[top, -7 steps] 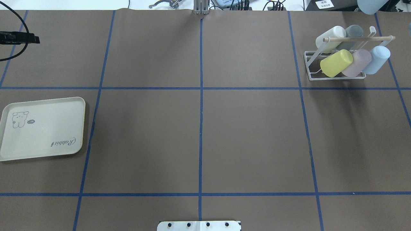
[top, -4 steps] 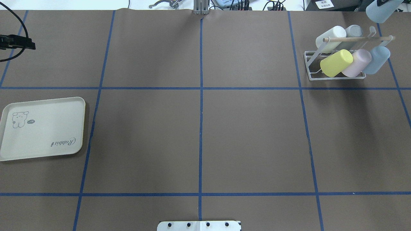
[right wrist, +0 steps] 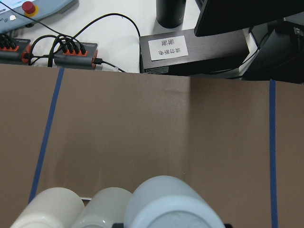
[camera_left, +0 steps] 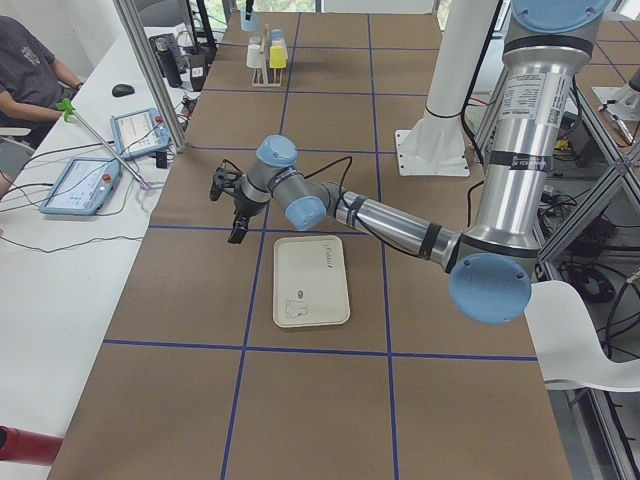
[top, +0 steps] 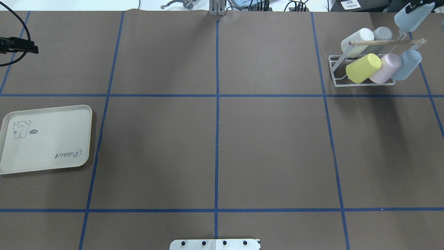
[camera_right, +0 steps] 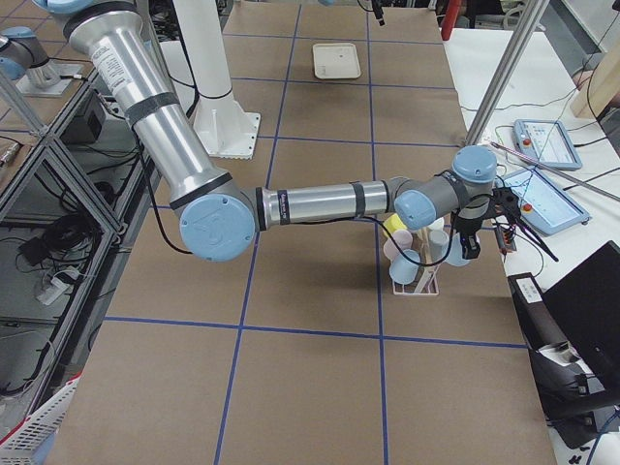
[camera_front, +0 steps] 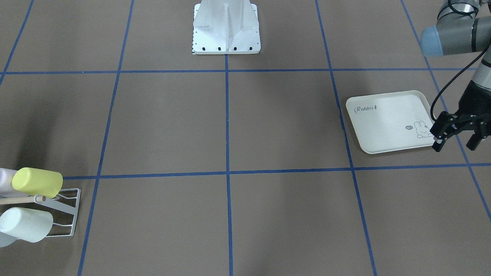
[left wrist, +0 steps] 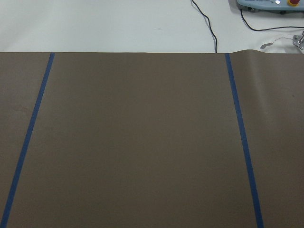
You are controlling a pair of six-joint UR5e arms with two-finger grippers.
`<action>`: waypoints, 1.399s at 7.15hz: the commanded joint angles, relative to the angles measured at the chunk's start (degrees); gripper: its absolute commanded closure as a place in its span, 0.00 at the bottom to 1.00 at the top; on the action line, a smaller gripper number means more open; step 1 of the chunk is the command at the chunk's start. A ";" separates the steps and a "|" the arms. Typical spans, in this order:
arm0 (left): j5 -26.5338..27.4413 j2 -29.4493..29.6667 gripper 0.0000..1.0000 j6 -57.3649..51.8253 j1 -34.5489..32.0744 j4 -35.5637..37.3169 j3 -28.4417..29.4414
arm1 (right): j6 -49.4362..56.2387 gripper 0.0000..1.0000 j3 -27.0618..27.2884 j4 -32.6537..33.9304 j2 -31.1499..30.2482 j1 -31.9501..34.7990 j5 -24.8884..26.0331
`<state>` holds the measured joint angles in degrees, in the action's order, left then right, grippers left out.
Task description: Transfer IKEA cup to right arm and place on rack
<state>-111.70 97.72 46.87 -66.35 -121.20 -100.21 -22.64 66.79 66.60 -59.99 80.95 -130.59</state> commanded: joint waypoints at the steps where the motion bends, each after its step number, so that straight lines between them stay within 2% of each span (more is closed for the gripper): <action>1: -0.01 0.01 0.00 0.41 0.08 0.00 -0.16 | 0.14 0.77 -0.87 0.02 -0.39 -0.88 0.07; 2: -0.10 0.01 0.00 0.41 0.08 0.00 -0.16 | 0.31 0.76 -0.87 0.02 -0.65 -0.97 0.07; 3: -0.10 0.01 0.00 0.41 0.08 0.00 -0.25 | 0.23 0.70 -0.95 -0.06 -0.74 -1.32 0.16; 4: -0.10 0.01 0.00 0.41 0.08 0.00 -0.34 | 0.32 0.38 -1.13 -0.06 -0.92 -1.93 0.51; 5: -0.10 0.01 0.00 0.41 -0.01 0.00 -0.34 | 0.23 0.13 -1.39 -0.15 -1.01 -2.28 0.69; 6: -0.10 0.01 0.00 0.41 0.08 0.00 -0.34 | 0.05 0.03 -1.74 -0.15 -1.09 -2.46 0.69; 10: -1.49 -0.07 0.00 -0.46 -0.18 0.61 -0.78 | -0.30 0.02 -1.49 0.11 -0.31 -2.38 0.34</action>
<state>-112.09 97.69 46.87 -66.42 -120.98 -100.90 -22.85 65.02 66.61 -60.74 78.51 -130.02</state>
